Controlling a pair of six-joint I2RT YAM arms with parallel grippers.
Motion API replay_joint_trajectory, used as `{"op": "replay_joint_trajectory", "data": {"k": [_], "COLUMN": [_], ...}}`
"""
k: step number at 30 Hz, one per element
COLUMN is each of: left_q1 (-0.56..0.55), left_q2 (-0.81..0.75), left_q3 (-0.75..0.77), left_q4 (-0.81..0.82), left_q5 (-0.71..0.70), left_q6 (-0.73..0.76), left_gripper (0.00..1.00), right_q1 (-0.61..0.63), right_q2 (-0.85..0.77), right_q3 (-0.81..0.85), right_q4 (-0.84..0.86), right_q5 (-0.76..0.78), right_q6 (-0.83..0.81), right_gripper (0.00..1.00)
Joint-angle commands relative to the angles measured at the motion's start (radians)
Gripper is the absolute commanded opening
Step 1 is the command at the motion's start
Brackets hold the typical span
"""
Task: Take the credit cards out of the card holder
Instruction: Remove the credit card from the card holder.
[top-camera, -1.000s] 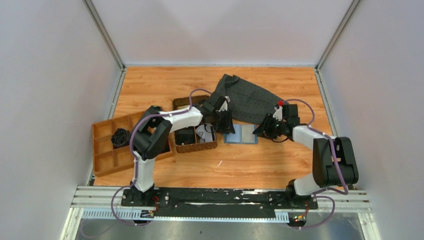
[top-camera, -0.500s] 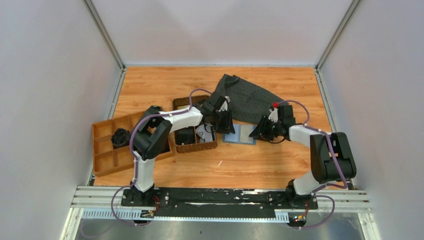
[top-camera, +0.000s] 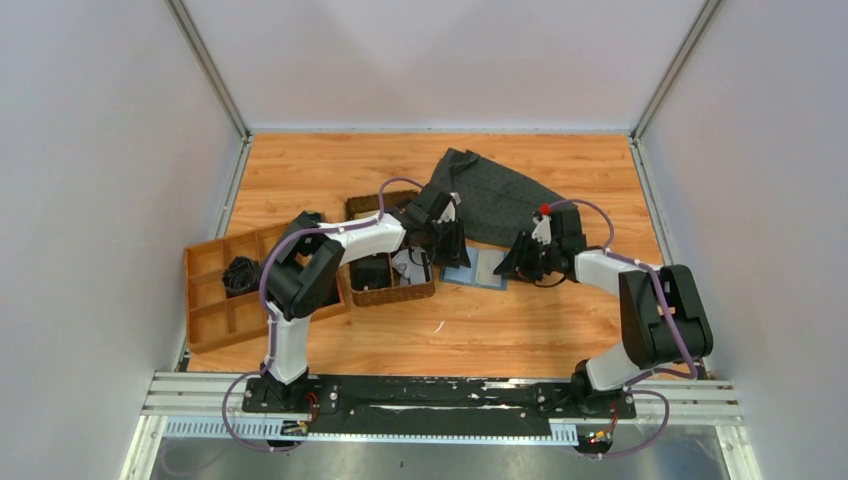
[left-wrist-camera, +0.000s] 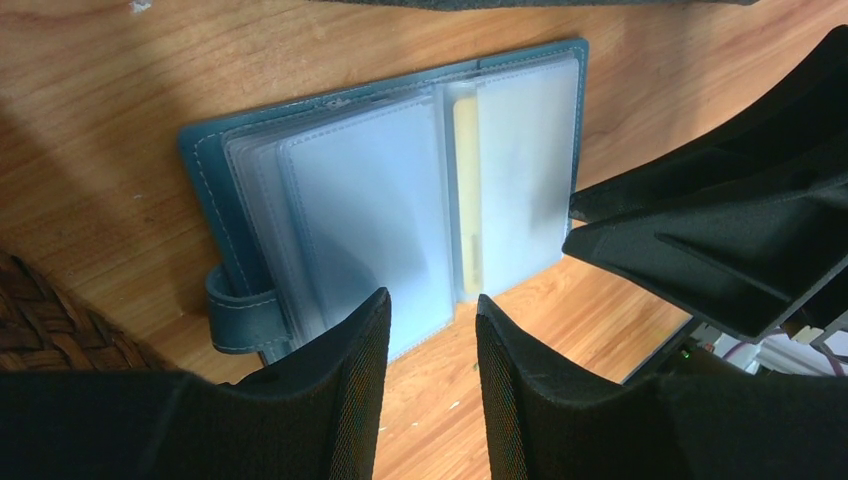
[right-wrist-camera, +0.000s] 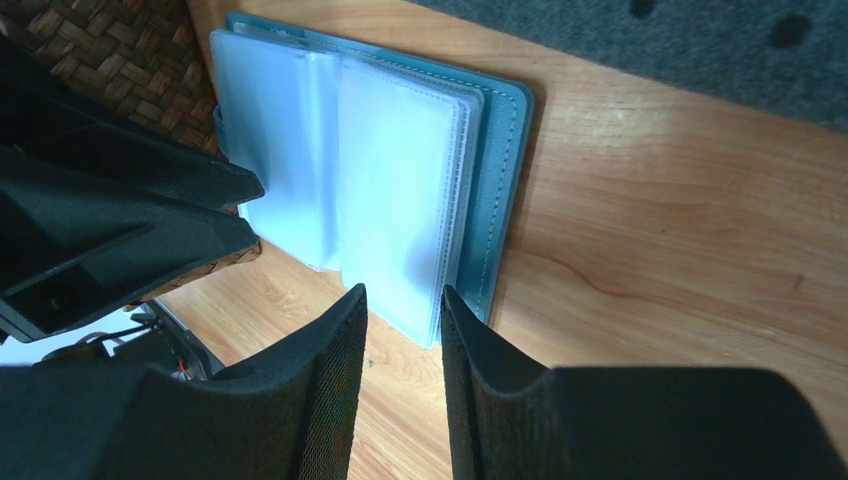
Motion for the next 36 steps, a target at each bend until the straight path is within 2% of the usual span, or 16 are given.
{"op": "replay_joint_trajectory", "data": {"k": [1,16,36], "left_q1": [-0.002,-0.002,0.029], "left_q2": [0.040,-0.005,-0.187], "left_q3": [-0.022,-0.026,0.004], "left_q4": [0.004,-0.006,-0.099], "left_q5": [0.019,0.014,-0.065], "left_q6": [0.013,0.018,0.021], "left_gripper": [0.40,0.40,0.40], "right_q1": [0.031,0.113,0.223], "right_q2": [-0.037,-0.042,-0.014], "right_q3": [0.027,0.075,0.140], "right_q4": [0.000,0.003,0.039], "right_q5": [-0.005,0.002,0.012], "right_q6": [0.015,0.033,0.071], "right_gripper": [0.35,0.35,0.35]}}
